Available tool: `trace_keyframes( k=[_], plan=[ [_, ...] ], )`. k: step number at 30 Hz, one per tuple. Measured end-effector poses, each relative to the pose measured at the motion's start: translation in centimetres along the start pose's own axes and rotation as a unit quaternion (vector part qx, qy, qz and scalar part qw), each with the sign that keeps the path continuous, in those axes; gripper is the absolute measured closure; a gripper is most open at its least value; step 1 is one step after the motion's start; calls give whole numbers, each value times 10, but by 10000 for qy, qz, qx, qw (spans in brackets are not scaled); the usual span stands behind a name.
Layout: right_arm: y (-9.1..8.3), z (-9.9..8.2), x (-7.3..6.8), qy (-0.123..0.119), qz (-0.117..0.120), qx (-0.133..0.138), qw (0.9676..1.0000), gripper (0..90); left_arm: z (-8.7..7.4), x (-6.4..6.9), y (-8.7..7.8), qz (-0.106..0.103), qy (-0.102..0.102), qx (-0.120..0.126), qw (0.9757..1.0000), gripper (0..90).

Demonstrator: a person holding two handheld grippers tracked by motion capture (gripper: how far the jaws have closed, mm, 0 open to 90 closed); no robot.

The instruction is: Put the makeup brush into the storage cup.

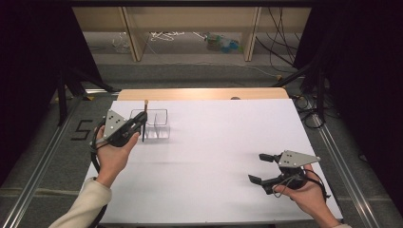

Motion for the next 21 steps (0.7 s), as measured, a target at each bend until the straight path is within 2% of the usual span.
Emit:
trace_keyframes(
  k=[19,21],
  plan=[
    [0,0,0,2,1,-3,10000,158,3,0,7,4,-5,37,10000,834],
    [-1,0,0,-9,-35,-75,10000,159,4,0,7,0,-19,45,10000,833]
  ],
)
Point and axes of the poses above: each handheld gripper's, and its own axes: y roughly forward along the jaws, z roughly out of its top, x roughly to its right, the point moved 5 cm from there along y, roughly forward along the jaws, and after that the axes turned 6 degrees about x, right-handed, at the moved point
